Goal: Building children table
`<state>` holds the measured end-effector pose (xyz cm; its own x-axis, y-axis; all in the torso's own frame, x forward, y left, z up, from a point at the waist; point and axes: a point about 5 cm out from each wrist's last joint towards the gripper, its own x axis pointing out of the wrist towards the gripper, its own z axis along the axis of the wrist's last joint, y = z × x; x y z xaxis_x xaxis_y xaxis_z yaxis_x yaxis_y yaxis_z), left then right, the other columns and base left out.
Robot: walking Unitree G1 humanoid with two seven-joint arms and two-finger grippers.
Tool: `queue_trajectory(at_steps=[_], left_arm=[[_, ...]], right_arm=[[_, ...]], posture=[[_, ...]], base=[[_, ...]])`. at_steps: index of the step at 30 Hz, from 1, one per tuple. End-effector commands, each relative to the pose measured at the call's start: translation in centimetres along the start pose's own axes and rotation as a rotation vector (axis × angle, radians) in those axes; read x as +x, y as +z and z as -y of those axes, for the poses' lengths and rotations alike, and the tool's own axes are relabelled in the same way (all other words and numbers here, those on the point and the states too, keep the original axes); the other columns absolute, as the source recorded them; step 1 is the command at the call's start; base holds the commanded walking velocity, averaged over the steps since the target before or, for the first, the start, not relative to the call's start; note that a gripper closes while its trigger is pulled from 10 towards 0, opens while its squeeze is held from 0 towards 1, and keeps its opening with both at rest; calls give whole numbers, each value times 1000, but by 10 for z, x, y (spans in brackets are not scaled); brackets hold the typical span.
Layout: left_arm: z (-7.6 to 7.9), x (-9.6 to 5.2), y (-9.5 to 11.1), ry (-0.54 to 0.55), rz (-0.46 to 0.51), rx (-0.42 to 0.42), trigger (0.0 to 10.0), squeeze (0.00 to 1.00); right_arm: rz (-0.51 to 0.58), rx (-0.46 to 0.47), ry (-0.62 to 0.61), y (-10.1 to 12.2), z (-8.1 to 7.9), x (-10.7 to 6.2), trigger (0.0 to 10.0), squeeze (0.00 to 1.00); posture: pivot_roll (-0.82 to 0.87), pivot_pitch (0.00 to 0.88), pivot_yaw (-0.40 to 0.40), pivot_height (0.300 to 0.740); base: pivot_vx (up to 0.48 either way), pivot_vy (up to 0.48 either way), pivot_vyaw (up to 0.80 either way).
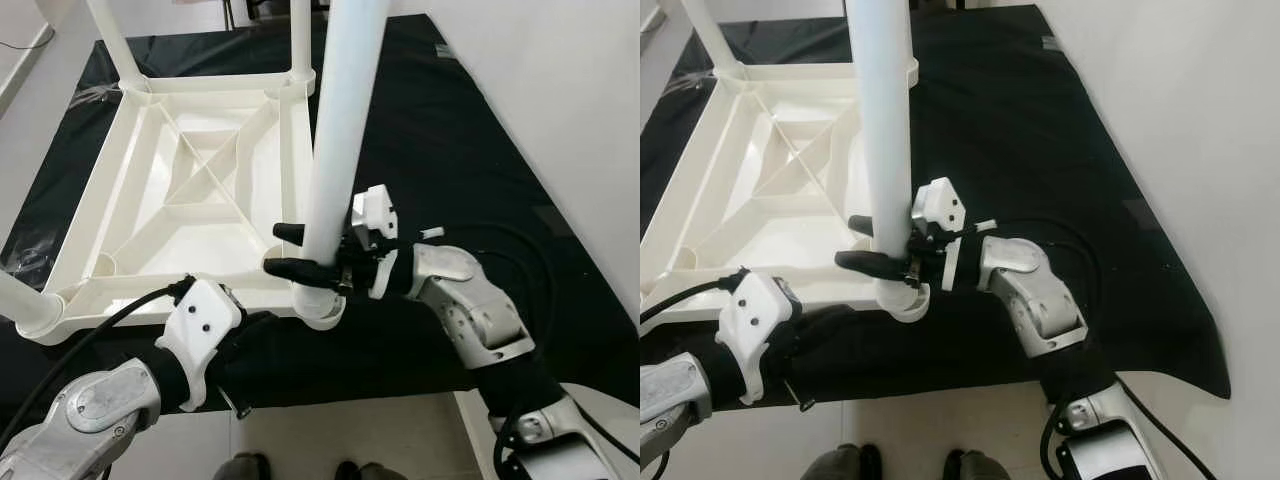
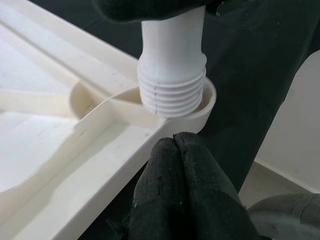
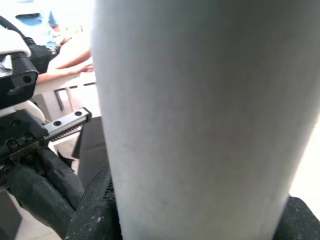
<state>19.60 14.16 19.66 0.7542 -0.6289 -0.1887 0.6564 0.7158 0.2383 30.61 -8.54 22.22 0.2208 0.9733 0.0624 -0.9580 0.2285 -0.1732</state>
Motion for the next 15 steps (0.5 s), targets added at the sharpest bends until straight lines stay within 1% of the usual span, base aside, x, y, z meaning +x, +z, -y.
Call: queue_trajectory(at_steps=[1, 4, 10, 11, 15], left_arm=[[4, -2, -1, -11, -17, 17, 10000, 0], [6, -1, -2, -23, -15, 19, 10000, 0], [7, 1, -2, -34, -15, 23, 10000, 0], [7, 3, -2, -41, -16, 26, 10000, 0], [8, 4, -2, -47, -17, 32, 10000, 0]], right_arm=[[-36, 28, 44, -8, -2, -1, 10000, 0], [-51, 46, 93, -9, -2, -8, 10000, 0], [-56, 66, 118, -11, -1, -9, 10000, 0], [-67, 76, 135, -14, 0, -11, 10000, 0], [-81, 81, 137, -16, 2, -14, 10000, 0]], posture=[[117, 264, -45, 740], [114, 257, -45, 740], [113, 237, -41, 740], [114, 231, -41, 740], [115, 231, -43, 740]], base=[[0, 0, 0], [0, 0, 0], [0, 0, 0], [0, 0, 0], [0, 0, 0]])
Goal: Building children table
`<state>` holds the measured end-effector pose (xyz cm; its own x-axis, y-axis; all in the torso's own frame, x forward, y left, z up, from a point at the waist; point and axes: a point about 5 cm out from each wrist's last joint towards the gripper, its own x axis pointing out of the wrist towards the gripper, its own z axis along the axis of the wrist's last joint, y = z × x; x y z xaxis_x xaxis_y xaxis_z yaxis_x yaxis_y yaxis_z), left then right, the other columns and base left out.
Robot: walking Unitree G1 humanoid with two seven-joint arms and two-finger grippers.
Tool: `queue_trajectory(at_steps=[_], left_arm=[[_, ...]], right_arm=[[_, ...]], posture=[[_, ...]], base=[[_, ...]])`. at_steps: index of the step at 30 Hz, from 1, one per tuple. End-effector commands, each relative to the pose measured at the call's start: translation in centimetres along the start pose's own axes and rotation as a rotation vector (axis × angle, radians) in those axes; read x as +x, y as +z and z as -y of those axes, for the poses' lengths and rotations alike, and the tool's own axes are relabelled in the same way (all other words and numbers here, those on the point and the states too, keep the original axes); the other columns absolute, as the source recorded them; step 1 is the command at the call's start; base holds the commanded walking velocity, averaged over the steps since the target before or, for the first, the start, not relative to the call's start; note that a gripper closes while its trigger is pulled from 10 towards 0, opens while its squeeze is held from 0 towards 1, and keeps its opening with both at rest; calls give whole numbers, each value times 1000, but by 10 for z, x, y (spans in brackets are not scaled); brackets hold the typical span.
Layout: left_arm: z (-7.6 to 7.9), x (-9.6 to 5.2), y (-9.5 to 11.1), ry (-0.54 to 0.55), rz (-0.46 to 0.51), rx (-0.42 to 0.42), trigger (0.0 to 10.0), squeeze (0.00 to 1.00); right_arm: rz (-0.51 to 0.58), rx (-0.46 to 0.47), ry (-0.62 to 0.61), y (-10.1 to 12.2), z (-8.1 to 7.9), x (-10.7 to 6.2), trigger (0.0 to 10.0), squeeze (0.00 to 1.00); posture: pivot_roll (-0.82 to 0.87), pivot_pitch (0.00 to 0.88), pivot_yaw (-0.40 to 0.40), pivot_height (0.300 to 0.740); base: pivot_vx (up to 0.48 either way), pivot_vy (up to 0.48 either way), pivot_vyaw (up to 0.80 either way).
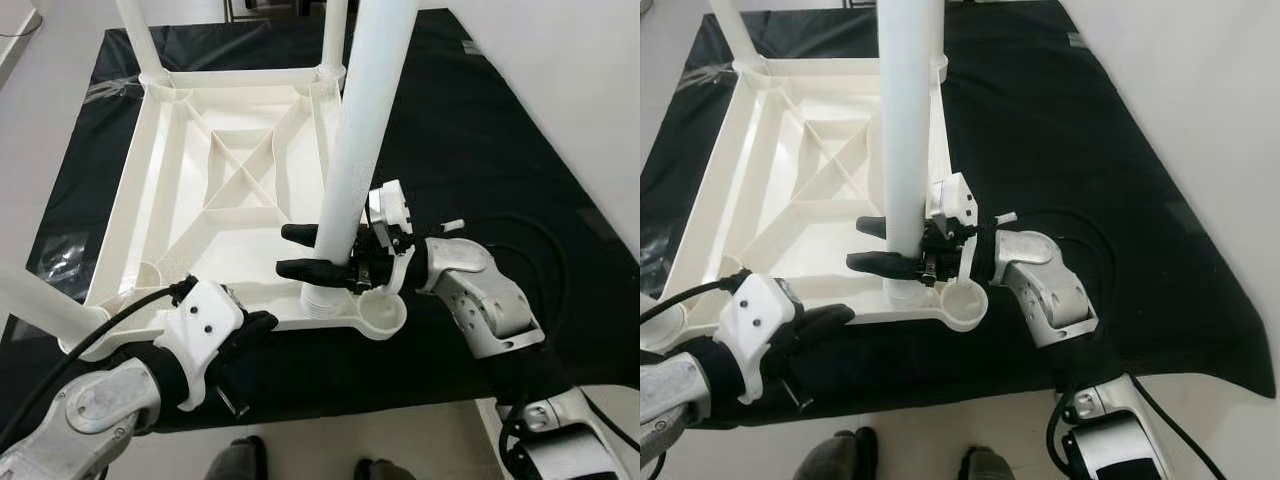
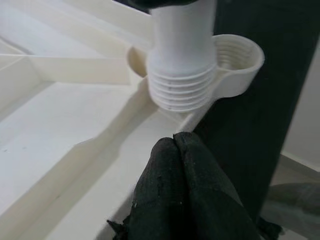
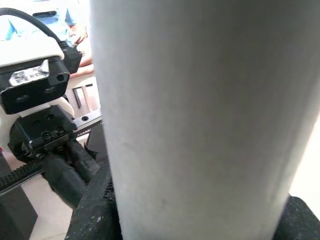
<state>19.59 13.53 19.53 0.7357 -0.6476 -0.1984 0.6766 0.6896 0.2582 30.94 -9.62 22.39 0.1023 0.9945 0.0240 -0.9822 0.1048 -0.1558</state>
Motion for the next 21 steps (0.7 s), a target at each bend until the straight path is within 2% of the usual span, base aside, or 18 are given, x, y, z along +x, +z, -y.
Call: queue_trajectory(at_steps=[1, 4, 7, 9, 10, 15, 21], left_arm=[[3, 0, -3, -22, -15, 7, 10000, 0], [6, 0, -4, -40, -17, 8, 10000, 0], [19, -2, -5, -149, -35, -13, 10000, 0], [23, -3, -6, -180, -41, -21, 10000, 0], [37, -7, -9, -287, -68, -53, 10000, 0], [41, -8, -14, -313, -94, -58, 10000, 0], [37, -3, -20, -257, -106, -32, 10000, 0]], right_arm=[[-62, 65, 9, -17, -2, -7, 10000, 0], [-62, 76, 18, -14, 1, -16, 10000, 0], [-44, 106, 62, -6, 0, -31, 10000, 0], [-39, 111, 71, -5, -1, -33, 10000, 0], [-15, 132, 101, 1, -4, -38, 10000, 0], [-20, 129, 113, 2, -5, -40, 10000, 0], [-58, 94, 75, -4, -1, -39, 10000, 0]], posture=[[116, 232, -44, 740], [116, 235, -45, 740], [114, 240, -39, 740], [113, 240, -38, 740], [113, 240, -31, 740], [106, 237, -25, 740], [105, 231, -25, 740]], base=[[0, 0, 0], [0, 0, 0], [0, 0, 0], [0, 0, 0], [0, 0, 0], [0, 0, 0], [0, 0, 0]])
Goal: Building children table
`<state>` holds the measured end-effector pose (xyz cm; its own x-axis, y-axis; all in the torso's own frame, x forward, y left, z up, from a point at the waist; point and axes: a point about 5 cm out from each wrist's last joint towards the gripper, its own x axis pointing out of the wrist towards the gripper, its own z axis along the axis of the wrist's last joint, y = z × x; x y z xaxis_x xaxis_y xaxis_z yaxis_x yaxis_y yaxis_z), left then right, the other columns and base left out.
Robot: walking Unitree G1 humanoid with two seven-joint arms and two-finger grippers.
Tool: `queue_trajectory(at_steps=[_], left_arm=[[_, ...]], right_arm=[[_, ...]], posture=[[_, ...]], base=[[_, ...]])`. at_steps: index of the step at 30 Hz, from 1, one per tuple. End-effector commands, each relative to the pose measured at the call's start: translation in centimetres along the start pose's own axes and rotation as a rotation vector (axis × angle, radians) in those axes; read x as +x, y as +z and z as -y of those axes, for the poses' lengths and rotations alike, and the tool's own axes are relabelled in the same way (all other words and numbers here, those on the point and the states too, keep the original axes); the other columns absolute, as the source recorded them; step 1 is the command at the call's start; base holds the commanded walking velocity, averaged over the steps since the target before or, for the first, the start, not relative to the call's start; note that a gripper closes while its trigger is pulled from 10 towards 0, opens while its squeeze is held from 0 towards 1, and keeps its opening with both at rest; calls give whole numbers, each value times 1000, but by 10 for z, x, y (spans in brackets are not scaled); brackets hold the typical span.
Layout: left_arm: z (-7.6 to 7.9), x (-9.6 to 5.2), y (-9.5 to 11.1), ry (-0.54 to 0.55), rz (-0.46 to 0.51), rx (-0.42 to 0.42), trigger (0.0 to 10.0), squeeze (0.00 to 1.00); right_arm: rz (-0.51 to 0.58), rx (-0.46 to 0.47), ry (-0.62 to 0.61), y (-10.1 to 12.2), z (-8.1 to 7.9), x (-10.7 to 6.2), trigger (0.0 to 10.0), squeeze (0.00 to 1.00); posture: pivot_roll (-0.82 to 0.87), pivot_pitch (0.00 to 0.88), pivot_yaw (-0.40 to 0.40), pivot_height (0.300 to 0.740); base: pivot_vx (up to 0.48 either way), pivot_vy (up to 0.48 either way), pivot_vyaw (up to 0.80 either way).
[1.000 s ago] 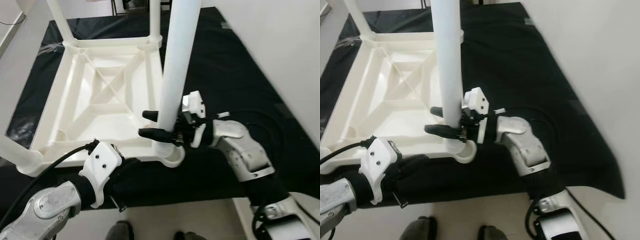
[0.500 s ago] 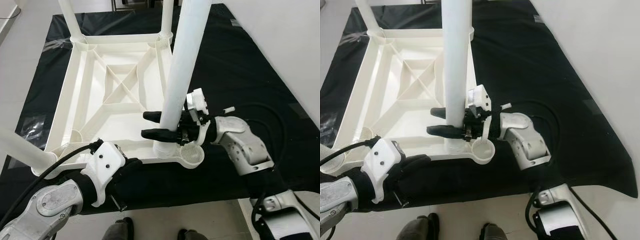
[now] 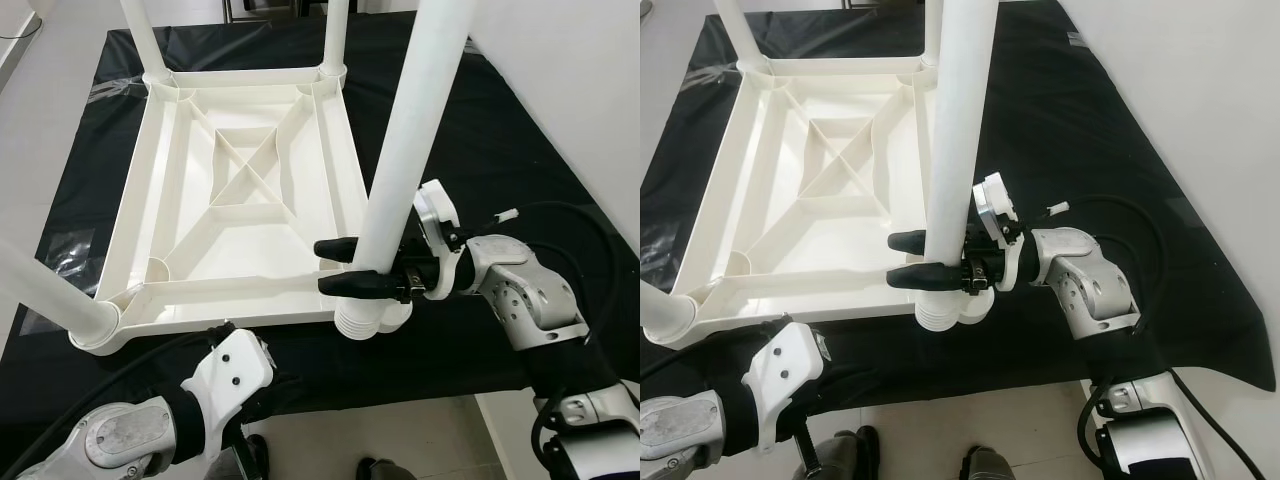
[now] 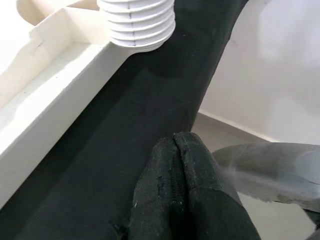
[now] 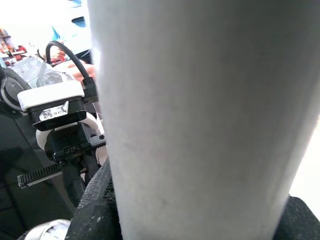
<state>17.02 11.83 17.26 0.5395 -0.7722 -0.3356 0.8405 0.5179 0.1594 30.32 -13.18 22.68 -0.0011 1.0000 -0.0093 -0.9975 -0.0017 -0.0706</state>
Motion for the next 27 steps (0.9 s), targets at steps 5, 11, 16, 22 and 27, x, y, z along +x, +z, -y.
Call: queue_trajectory(at_steps=[5, 11, 16, 22, 27], left_arm=[[-5, 4, -5, 56, 2, 11, 10000, 0], [-7, 3, -5, 60, 3, 18, 10000, 0], [-6, 1, -6, 51, -2, 32, 10000, 0], [-6, 0, -8, 43, -6, 57, 10000, 0], [-7, -1, -8, 42, -6, 61, 10000, 0]], right_arm=[[-61, 15, -58, -10, 5, -10, 10000, 0], [-64, 23, -119, -9, 10, -24, 10000, 0], [-55, 50, -131, -10, 6, -36, 10000, 0], [-43, 62, -150, -12, 5, -45, 10000, 0], [-52, 67, -149, -14, 3, -47, 10000, 0]], posture=[[102, 229, -30, 740], [99, 229, -31, 740], [101, 232, -24, 740], [104, 233, -15, 740], [103, 234, -12, 740]], base=[[0, 0, 0], [0, 0, 0], [0, 0, 0], [0, 0, 0], [0, 0, 0]])
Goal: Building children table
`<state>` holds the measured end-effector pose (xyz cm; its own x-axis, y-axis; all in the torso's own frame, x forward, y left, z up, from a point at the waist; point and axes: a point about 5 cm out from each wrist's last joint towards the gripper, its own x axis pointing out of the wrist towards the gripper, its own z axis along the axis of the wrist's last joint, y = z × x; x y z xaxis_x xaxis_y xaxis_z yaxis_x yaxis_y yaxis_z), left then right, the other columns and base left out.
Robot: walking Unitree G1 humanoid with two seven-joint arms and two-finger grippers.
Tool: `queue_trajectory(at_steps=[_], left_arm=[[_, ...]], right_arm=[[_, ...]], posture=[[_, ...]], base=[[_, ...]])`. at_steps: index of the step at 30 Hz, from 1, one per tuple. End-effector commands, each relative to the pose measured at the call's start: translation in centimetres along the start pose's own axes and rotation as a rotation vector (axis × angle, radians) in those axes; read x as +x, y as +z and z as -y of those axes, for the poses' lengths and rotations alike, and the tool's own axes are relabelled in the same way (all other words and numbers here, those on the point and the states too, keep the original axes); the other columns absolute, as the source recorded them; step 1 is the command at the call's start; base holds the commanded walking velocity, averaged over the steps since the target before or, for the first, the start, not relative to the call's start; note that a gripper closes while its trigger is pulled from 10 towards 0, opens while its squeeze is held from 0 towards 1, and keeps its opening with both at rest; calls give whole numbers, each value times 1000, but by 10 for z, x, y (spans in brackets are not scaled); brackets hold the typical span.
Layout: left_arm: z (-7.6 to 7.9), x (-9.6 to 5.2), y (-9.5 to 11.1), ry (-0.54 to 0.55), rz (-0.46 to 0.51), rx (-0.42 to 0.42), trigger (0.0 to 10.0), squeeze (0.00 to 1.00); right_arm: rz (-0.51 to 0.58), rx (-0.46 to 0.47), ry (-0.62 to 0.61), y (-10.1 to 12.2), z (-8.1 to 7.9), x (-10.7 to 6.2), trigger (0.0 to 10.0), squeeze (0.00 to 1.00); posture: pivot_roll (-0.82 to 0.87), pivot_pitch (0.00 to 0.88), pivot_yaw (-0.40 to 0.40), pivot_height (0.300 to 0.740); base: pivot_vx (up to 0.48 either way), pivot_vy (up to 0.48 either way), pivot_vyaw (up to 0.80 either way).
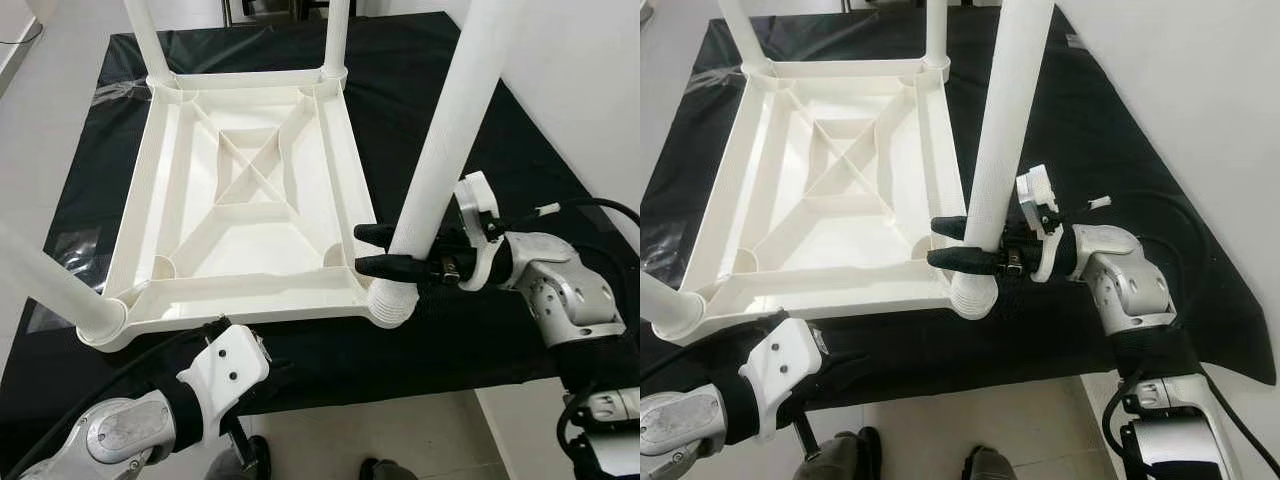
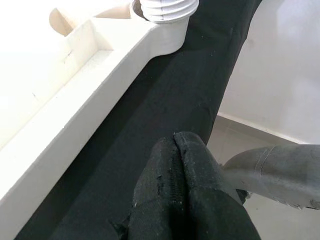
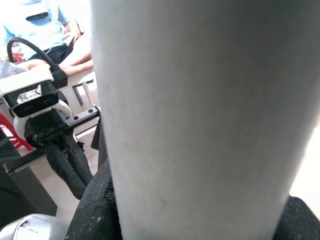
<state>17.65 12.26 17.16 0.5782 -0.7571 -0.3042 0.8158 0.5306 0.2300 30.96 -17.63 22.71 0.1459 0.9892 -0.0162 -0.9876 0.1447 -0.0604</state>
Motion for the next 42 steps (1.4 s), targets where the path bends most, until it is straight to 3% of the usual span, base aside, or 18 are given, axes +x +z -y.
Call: queue_trajectory(at_steps=[1, 6, 14, 22, 25, 31, 39, 42], left_arm=[[-1, -1, -6, -6, -30, 6, 10000, 0], [-3, -1, -6, -5, -31, 13, 10000, 0], [-5, -2, -6, -6, -31, 24, 10000, 0], [-7, -3, -4, -7, -29, 35, 10000, 0], [-10, -2, -3, -8, -23, 40, 10000, 0], [-11, -1, -2, -12, -16, 46, 10000, 0], [-11, -1, -1, -19, -12, 53, 10000, 0], [-12, -2, 0, -20, -8, 57, 10000, 0]], right_arm=[[-72, 31, -15, -18, -3, -1, 10000, 0], [-141, -34, -90, -30, 0, 4, 10000, 0], [-104, -82, -219, -26, 8, 0, 10000, 0], [-15, -132, -298, -22, -4, 0, 10000, 0], [42, -136, -346, -28, -23, 5, 10000, 0], [47, -149, -463, -39, -29, 3, 10000, 0], [-46, -233, -406, -42, -40, 7, 10000, 0], [-117, -290, -311, -36, -43, 7, 10000, 0]], posture=[[104, 236, -10, 740], [107, 236, -6, 740], [105, 239, -1, 740], [104, 240, 7, 740], [96, 237, 13, 740], [90, 230, 18, 740], [89, 222, 22, 740], [89, 218, 15, 740]], base=[[0, 0, 0], [0, 0, 0], [0, 0, 0], [0, 0, 0], [0, 0, 0], [0, 0, 0], [0, 0, 0], [0, 0, 0]])
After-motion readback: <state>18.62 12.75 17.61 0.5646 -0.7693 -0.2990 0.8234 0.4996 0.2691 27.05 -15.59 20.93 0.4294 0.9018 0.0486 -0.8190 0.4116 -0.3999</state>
